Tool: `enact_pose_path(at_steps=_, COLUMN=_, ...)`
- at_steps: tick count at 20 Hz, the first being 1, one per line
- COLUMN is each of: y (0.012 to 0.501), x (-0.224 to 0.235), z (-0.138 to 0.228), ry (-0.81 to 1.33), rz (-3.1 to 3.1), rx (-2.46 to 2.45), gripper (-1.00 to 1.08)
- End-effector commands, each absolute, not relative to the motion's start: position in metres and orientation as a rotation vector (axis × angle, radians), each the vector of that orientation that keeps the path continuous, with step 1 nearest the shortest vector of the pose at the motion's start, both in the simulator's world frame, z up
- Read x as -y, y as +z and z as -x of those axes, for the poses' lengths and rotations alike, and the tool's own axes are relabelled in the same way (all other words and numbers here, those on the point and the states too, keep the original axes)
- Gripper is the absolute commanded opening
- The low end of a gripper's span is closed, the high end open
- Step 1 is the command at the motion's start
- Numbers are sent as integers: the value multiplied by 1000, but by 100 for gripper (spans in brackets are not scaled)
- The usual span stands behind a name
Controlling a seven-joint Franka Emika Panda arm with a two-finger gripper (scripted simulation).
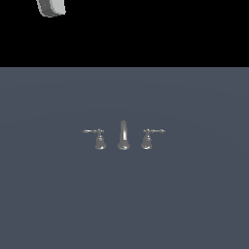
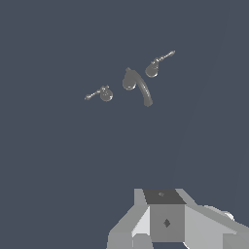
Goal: Turn on the faucet by rotating a designated handle.
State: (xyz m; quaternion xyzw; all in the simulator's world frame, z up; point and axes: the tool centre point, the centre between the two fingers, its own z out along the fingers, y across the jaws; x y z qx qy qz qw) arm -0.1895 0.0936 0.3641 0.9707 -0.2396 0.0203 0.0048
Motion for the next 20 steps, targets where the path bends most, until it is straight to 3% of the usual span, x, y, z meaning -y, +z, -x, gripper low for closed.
enact_pose_path(at_steps=1, y=350, x=-101, z=181, ry=60, rz=-3020, rx=834, gripper=-100)
enact_pose_path(at_steps=20, y=251, x=-139, z=110, ry=35, rz=-2825, rx=1381, gripper=-100)
